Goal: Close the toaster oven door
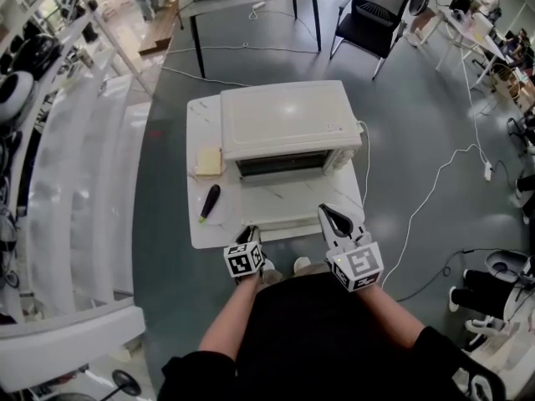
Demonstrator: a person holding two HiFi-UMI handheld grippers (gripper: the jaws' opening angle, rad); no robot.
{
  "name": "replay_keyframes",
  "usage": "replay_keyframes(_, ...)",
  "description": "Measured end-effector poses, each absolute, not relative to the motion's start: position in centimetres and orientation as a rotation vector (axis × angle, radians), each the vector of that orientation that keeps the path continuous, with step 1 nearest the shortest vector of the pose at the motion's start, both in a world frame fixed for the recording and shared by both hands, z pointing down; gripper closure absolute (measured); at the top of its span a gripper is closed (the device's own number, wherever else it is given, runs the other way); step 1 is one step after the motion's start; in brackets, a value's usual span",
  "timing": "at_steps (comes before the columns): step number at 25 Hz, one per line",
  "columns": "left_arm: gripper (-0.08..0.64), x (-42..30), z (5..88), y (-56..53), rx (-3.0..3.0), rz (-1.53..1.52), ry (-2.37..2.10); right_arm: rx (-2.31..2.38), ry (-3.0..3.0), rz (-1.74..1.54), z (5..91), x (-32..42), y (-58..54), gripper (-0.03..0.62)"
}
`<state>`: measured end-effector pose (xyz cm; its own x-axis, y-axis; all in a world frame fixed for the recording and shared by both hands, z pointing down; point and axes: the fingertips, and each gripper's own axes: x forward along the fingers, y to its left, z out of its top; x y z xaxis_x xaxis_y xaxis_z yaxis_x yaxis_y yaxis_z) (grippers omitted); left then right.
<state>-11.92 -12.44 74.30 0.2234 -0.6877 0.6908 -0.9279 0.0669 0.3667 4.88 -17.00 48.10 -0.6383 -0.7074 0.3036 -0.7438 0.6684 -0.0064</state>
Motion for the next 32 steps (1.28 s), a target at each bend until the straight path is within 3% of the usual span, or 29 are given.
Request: replay_keyframes(32, 0.469, -12.6, 69.2, -15.7, 1.693, 0.359, -1.558, 1.186, -2.635, 0.215, 47.5, 6.5, -16.6, 0.571)
